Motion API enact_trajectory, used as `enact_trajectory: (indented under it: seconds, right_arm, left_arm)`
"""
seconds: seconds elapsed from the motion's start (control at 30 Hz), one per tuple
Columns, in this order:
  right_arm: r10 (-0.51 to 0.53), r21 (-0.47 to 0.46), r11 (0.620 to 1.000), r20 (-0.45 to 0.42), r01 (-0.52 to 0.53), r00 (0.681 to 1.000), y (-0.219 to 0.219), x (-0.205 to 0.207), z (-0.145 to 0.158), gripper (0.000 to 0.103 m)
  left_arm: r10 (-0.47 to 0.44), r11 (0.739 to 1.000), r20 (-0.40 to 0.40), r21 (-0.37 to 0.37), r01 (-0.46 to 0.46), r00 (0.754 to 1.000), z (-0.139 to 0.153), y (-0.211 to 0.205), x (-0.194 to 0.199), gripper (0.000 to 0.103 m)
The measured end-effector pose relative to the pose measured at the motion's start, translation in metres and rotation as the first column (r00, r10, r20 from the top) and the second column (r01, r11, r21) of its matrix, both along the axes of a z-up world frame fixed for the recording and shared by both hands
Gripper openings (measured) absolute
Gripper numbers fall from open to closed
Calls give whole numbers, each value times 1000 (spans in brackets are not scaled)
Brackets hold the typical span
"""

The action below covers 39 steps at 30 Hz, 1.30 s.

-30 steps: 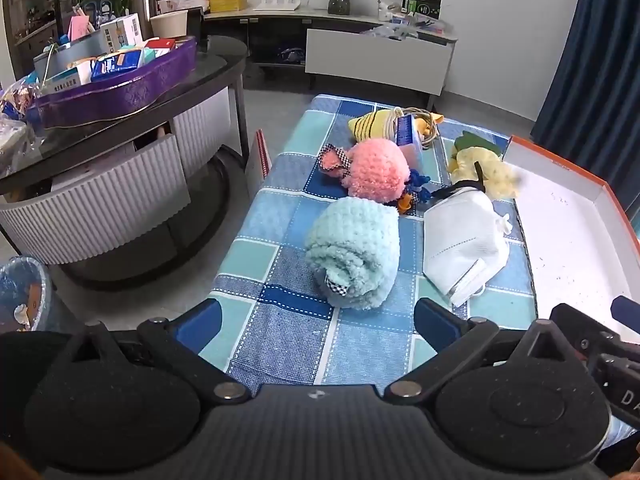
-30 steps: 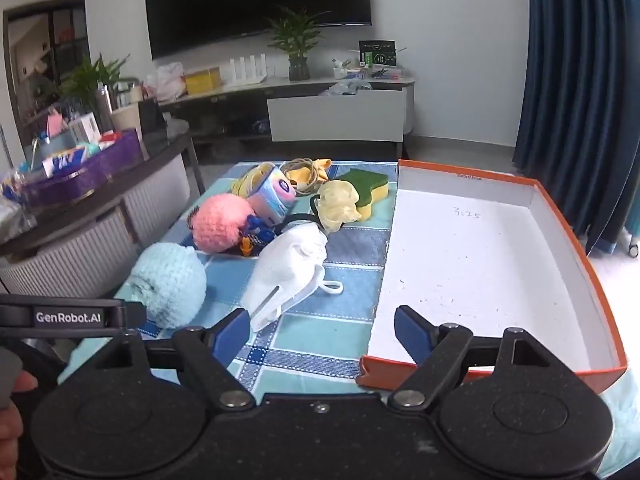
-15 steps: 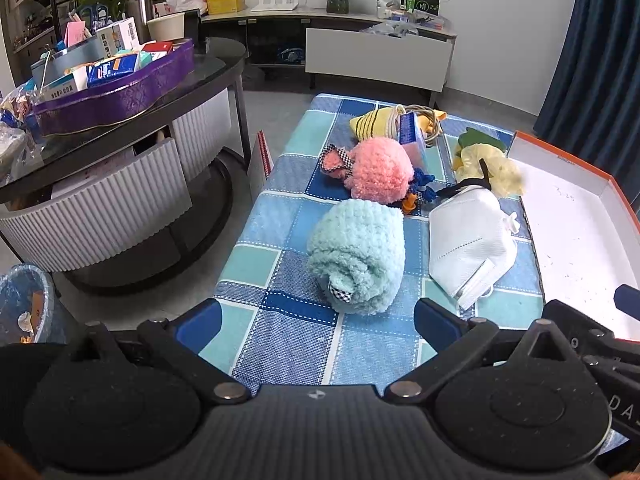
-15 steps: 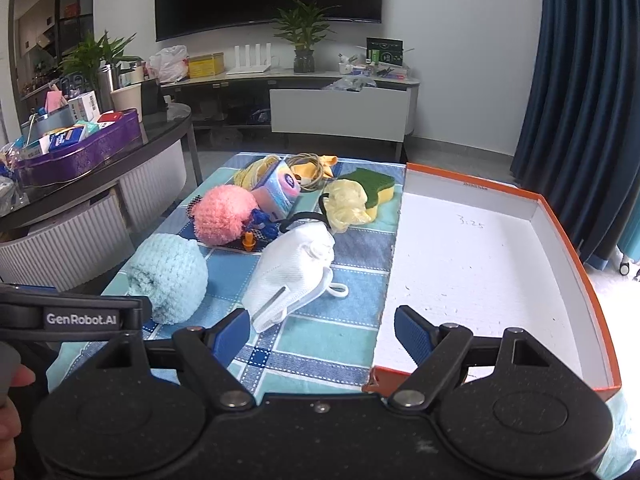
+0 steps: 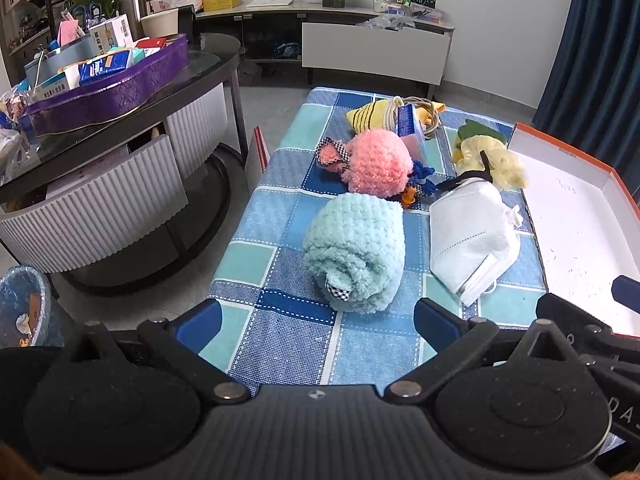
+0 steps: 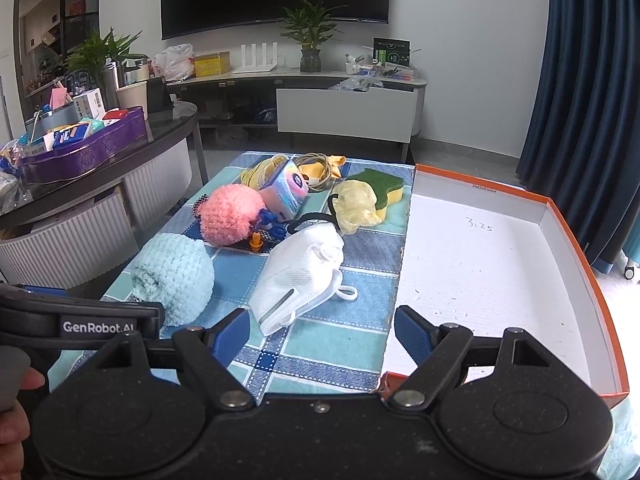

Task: Organize soft objects
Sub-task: 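Move the left tool toward the light-blue rolled towel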

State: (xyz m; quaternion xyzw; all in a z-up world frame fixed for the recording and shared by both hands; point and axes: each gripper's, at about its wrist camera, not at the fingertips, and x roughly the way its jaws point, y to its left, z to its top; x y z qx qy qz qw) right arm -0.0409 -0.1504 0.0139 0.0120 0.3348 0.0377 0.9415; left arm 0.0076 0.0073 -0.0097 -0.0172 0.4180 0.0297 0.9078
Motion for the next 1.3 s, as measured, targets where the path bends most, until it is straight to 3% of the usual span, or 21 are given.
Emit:
enact_trajectory:
  seconds: [1.3]
  right_arm:
    - [-1,11,1000,-27,1,1000,1,21,-10,93]
  left_arm:
    - [-22,1000,-29,1,22,999,-13,-5,18,103]
